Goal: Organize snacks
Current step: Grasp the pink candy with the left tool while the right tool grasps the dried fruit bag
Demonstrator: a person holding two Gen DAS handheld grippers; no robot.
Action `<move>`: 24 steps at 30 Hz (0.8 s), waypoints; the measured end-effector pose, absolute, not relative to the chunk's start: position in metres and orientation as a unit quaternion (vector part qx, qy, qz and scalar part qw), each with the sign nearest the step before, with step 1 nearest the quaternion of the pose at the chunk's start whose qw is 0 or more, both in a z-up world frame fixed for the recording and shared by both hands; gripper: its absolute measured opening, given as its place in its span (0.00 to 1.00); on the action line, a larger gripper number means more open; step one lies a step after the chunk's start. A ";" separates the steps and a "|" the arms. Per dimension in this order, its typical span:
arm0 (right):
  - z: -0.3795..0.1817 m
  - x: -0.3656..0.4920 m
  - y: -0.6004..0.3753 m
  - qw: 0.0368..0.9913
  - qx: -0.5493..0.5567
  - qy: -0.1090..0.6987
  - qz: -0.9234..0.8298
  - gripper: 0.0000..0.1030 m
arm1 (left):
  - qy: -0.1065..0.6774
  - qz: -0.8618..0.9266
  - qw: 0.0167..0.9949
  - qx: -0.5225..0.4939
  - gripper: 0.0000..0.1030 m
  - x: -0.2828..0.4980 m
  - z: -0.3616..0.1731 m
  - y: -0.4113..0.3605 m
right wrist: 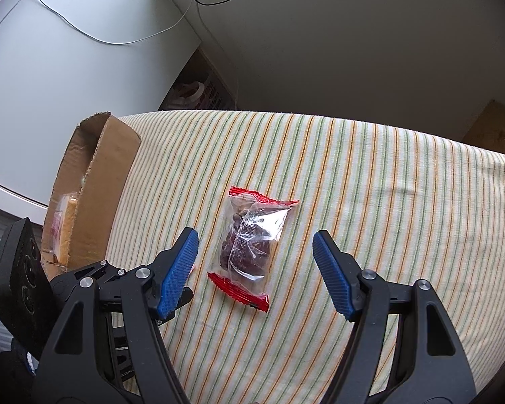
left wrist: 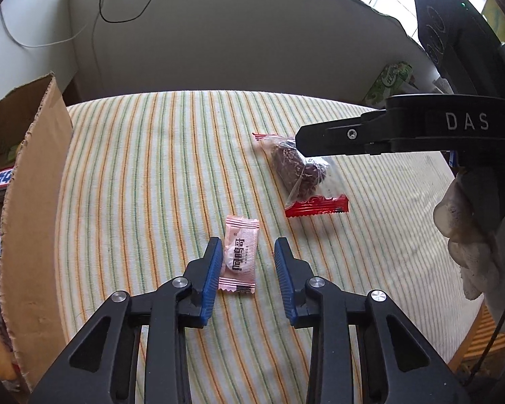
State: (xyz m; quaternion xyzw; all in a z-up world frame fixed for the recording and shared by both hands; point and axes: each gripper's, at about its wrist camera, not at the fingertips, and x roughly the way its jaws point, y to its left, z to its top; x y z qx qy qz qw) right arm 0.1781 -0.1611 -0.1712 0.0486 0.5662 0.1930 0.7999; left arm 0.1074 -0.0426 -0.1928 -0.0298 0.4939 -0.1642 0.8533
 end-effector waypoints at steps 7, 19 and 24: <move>-0.190 0.177 -0.143 0.792 0.014 0.582 0.184 0.71 | 0.482 -0.132 0.866 -0.021 0.17 0.105 -0.192 -0.050; -0.194 0.179 -0.121 0.799 -0.057 0.572 0.174 0.41 | 0.479 -0.118 0.869 -0.042 0.17 0.101 -0.189 -0.045; -0.193 0.176 -0.124 0.804 -0.061 0.565 0.176 0.39 | 0.475 -0.117 0.871 -0.046 0.17 0.102 -0.187 -0.034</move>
